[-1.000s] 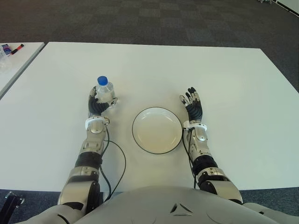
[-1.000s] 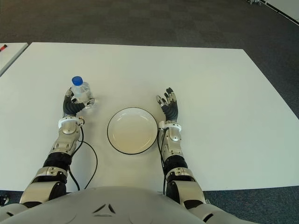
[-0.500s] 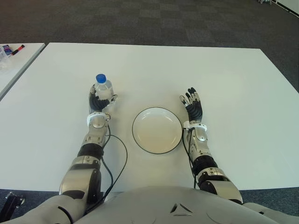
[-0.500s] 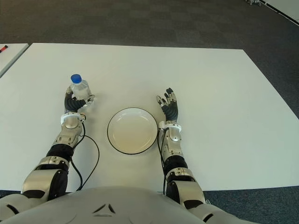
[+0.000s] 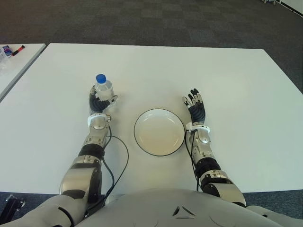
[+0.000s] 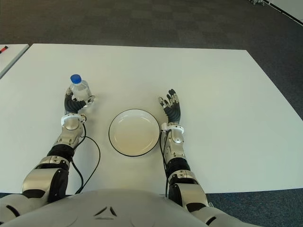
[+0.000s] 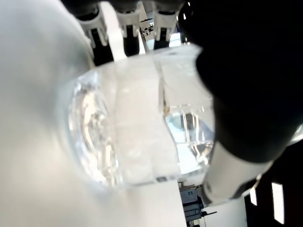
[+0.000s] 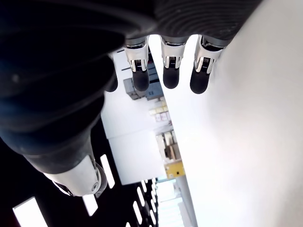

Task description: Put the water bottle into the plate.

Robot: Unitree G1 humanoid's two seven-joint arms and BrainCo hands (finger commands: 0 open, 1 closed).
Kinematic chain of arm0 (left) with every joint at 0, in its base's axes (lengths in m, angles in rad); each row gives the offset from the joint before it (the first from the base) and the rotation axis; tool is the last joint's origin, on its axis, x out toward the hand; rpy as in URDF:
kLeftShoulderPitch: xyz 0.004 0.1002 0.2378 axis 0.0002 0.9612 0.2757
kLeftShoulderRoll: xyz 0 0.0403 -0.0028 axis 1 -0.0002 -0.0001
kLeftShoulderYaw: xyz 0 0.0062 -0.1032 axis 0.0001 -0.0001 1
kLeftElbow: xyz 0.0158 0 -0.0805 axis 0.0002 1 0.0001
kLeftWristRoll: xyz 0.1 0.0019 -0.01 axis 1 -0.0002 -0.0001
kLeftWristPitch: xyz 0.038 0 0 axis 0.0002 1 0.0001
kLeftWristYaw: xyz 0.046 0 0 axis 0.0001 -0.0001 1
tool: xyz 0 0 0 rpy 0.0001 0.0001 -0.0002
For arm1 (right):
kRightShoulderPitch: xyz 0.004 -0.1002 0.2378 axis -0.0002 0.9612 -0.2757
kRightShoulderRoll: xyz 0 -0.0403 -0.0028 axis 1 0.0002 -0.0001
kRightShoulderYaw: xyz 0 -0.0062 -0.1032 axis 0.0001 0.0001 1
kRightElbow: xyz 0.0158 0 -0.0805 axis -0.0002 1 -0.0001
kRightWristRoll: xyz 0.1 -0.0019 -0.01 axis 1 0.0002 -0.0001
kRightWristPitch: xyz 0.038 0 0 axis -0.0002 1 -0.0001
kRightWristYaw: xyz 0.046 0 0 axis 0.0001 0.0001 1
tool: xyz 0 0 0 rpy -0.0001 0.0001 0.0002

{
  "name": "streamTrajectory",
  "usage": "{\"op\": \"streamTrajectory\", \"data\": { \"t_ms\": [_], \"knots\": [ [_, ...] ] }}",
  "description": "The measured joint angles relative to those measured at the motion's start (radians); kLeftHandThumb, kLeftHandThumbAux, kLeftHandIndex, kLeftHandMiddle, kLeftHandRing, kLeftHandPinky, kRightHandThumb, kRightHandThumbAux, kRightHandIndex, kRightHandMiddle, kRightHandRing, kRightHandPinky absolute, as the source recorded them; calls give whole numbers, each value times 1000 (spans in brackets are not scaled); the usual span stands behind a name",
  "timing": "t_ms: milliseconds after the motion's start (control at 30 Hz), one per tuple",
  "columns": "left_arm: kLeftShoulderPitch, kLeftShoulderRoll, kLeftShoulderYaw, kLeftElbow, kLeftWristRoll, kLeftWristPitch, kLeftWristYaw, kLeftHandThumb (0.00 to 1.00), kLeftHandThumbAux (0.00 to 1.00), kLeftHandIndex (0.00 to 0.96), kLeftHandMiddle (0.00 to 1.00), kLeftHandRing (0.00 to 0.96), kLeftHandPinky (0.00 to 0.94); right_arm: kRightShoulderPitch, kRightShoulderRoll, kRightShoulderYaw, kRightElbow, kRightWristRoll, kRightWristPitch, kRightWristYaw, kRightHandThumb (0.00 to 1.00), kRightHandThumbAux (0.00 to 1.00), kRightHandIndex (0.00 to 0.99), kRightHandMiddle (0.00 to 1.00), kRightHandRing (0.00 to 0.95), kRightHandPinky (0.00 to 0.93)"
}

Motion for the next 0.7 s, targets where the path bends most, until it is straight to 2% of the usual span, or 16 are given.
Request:
{"op": "streamTrajectory", "data": {
  "t_ms": [333, 700],
  "knots": [
    [-20, 3, 0, 69, -8, -71, 11, 0, 898, 133, 97, 68, 53, 0, 0, -1, -2, 0, 4, -5, 0, 785, 72, 63, 53, 106],
    [-38, 11, -1, 126, -9, -115, 19, 0, 894, 131, 94, 60, 44, -2, 0, -3, 1, 0, 4, -5, 0, 779, 71, 64, 56, 109]
  ]
}}
